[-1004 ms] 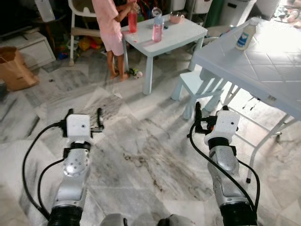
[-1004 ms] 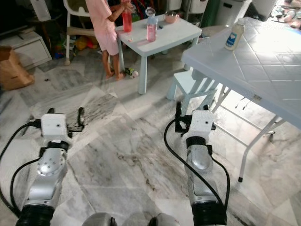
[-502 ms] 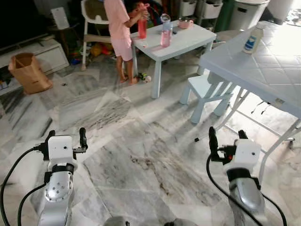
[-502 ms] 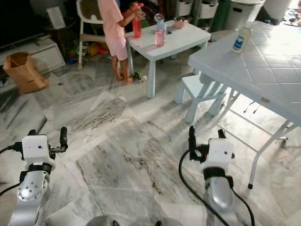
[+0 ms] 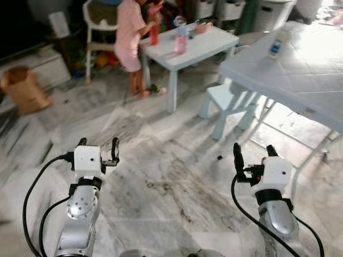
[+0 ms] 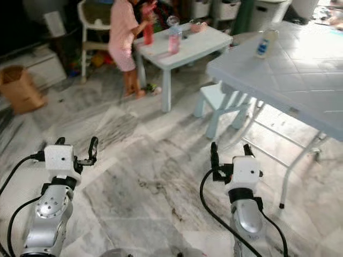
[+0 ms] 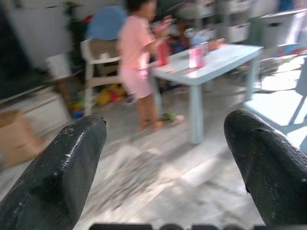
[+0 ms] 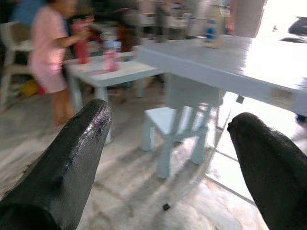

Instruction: Restocking fridge

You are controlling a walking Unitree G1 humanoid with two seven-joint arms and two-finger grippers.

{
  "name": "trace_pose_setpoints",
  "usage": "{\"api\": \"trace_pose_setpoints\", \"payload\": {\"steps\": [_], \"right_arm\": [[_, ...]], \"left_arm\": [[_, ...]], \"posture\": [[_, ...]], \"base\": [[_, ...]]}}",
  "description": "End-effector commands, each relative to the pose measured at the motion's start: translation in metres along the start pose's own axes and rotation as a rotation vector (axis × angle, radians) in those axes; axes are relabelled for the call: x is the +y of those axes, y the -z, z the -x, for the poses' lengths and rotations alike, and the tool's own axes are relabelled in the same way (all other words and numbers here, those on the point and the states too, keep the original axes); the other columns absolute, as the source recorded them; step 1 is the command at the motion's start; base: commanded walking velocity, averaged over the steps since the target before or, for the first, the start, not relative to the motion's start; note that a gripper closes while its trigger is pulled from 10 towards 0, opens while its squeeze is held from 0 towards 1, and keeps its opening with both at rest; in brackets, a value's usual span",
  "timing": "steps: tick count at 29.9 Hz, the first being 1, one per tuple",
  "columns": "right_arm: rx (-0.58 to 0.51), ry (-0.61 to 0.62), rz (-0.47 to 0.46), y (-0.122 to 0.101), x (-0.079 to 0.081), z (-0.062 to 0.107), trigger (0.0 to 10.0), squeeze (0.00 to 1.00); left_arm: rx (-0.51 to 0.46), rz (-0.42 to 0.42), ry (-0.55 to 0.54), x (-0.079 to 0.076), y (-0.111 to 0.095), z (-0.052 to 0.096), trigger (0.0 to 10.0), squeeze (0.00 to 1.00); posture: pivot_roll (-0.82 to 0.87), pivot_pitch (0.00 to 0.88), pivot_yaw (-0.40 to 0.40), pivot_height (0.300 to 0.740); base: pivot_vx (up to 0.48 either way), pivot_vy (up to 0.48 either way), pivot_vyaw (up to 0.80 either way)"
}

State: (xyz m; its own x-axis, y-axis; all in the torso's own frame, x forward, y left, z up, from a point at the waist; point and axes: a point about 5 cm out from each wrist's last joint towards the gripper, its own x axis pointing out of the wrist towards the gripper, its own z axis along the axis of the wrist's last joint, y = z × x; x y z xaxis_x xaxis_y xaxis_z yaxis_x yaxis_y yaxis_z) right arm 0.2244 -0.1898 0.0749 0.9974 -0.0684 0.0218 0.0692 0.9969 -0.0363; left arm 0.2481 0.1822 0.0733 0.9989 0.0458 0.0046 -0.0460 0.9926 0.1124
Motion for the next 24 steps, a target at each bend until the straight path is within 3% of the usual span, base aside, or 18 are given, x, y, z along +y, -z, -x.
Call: {"api": "trace_pose_setpoints", "payload": {"steps": [1,10,14,19,24], "right_arm": [[0.035,0.038,-0.021,0.006,-0.007,-0.002,10.0,0.0],[-0.049,0.032,0.02,-0.001,-0.006,-0.01,10.0,0.0],[-0.09,0.015,0.007,-0.011,0.002,-0.026,10.0,0.0],[-0.116,-0.022,0.017,-0.02,0.011,-0.028,10.0,0.0],[-0.116,-0.02,0.025,-0.021,0.01,-0.025,10.0,0.0]], "left_arm": [[0.027,0.004,0.02,-0.003,0.007,0.002,10.0,0.0],[0.021,-0.003,0.064,-0.007,0.007,-0.004,10.0,0.0],[0.003,-0.009,0.065,-0.008,0.003,-0.01,10.0,0.0],[-0.019,-0.006,0.063,-0.008,-0.005,-0.008,10.0,0.0],[-0.007,0.003,0.063,-0.009,-0.002,-0.001,10.0,0.0]], "posture": [[0.01,0.0,0.044,0.74],[0.0,0.0,0.047,0.74],[0.01,0.009,0.04,0.74],[0.03,0.035,0.039,0.74],[0.02,0.062,0.03,0.74]], "base": [[0.379,0.0,-0.8],[0.384,0.0,-0.8],[0.393,0.0,-0.8],[0.395,0.0,-0.8],[0.395,0.0,-0.8]]}}
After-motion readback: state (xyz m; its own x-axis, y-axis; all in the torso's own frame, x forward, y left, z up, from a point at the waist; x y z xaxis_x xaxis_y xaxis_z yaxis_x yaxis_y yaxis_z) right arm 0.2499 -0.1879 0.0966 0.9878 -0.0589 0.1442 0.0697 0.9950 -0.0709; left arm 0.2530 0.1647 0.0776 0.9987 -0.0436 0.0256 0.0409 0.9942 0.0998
